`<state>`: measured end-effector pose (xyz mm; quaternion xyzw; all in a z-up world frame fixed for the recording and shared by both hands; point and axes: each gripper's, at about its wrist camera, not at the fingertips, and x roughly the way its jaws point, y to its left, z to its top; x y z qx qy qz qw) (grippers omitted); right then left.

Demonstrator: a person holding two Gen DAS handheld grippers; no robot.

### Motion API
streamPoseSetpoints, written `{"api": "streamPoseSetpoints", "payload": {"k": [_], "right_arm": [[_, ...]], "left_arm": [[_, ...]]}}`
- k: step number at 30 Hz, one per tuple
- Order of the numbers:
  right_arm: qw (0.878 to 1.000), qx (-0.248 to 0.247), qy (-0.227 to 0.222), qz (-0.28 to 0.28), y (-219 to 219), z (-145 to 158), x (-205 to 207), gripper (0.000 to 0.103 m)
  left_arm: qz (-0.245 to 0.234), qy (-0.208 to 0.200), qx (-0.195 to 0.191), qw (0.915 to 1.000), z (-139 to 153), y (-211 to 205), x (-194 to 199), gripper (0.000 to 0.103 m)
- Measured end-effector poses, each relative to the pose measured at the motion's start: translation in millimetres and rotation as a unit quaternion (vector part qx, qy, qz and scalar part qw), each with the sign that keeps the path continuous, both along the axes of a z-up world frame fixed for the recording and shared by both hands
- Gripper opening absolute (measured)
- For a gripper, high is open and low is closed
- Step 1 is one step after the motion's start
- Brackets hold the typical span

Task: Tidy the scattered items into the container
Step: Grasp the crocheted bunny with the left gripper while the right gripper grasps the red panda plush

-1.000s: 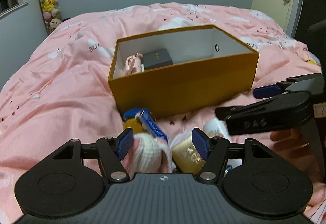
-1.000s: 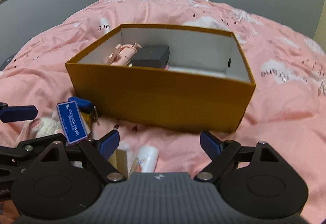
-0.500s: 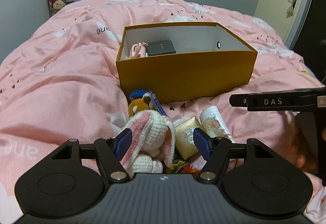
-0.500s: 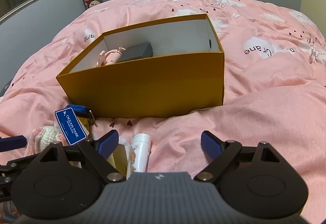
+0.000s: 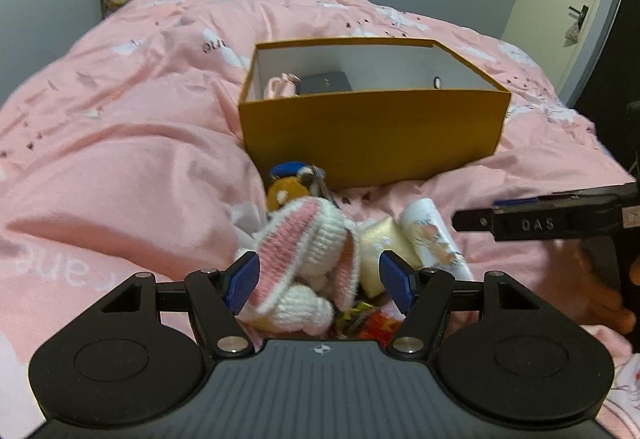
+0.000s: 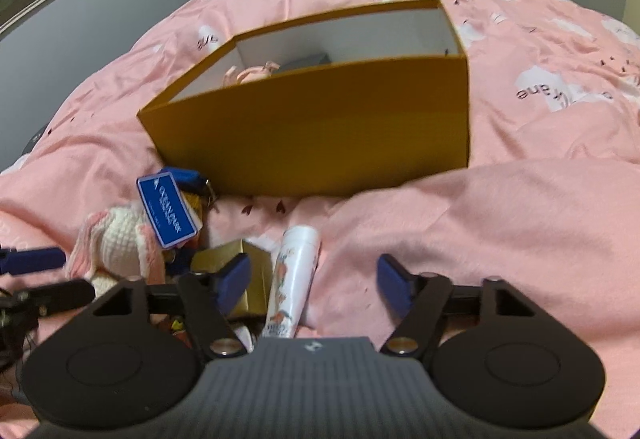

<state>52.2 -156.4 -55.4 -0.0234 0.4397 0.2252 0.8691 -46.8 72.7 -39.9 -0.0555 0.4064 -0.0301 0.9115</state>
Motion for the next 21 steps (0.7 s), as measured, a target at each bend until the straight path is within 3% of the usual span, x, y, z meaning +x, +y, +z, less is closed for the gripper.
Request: {"api": "streamPoseSetpoints", "payload": {"k": [3, 6, 15, 21], "right_arm": [[1.000, -0.004, 0.008, 0.013, 4.9, -4.1, 0.1, 0.057], [0.999, 0.000, 0.003, 0.039, 11.0, -3.2, -2.8, 0.054], [0.996, -0.008, 0.025, 0.090, 29.6, -14.8, -0.3, 0.055], [0.994, -0.016, 0.028, 0.100, 35.6, -20.4, 2.5, 0.061]], "left_arm": [[0.001, 0.008, 0.042, 0.9991, -3.9, -4.7, 4.5, 0.078], [-0.017, 0.022, 0.048, 0.9985, -10.2, -9.2, 10.1, 0.078], [-0.024, 0.042, 0.082, 0.9955, -31.6, -14.2, 29.5, 0.079], [-0.017, 0.062, 0.095, 0.9934, -46.2, -12.5, 43.6, 0.081]]}}
